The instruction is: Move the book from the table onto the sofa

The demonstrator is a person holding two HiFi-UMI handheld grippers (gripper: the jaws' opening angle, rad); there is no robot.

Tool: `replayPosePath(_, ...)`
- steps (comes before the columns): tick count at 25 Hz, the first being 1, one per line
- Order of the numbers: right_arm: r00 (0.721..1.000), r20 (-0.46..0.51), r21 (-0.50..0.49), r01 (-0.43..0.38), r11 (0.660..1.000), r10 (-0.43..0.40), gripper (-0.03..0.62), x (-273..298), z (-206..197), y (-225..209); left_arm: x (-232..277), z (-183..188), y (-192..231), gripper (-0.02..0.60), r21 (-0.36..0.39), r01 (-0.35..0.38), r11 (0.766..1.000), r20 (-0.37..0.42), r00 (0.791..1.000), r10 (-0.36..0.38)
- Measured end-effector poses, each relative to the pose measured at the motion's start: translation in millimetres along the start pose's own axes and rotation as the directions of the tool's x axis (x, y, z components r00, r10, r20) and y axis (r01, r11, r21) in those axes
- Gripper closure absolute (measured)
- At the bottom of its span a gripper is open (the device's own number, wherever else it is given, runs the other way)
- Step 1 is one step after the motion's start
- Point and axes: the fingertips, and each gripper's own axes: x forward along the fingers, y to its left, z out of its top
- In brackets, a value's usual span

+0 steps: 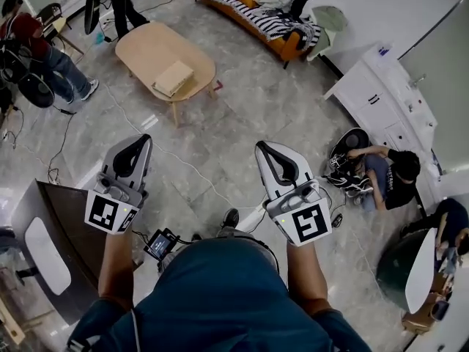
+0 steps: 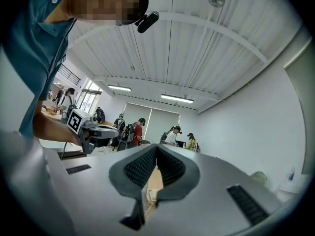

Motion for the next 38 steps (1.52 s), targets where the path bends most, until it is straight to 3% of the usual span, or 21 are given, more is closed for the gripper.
replayPosePath(8,0.996,0.034,0.057,-0.088,0.994,0.086,0.58,29,-22,-58,54,-4,1,0.577,0.032,-0.083,0.996,-0.014,0.996,0.083)
replayPosePath(12,0.993,0.056,0.071,-0.112,0.991,0.108,0.58,45,-32,-73,70,-14,8,0.577,0.035,-0.091,0.995,-0.044,0.995,0.092)
replayPosePath(19,0.993,0.032,0.076,-0.116,0.99,0.114,0.579,101,-46,-82,94,-40,55,0.577,0.007,-0.093,0.996,-0.047,0.995,0.093)
replayPosePath(30,0.996,0.018,-0.012,-0.083,0.996,0.083,0.58,208,-49,-100,142,-69,153,0.577,-0.045,-0.038,0.998,0.005,0.999,0.038)
replayPosePath(38,0.995,-0.024,0.005,-0.094,0.996,0.094,0.58,269,-69,-122,178,-93,198,0.577,-0.07,-0.029,0.997,-0.013,1.0,0.028)
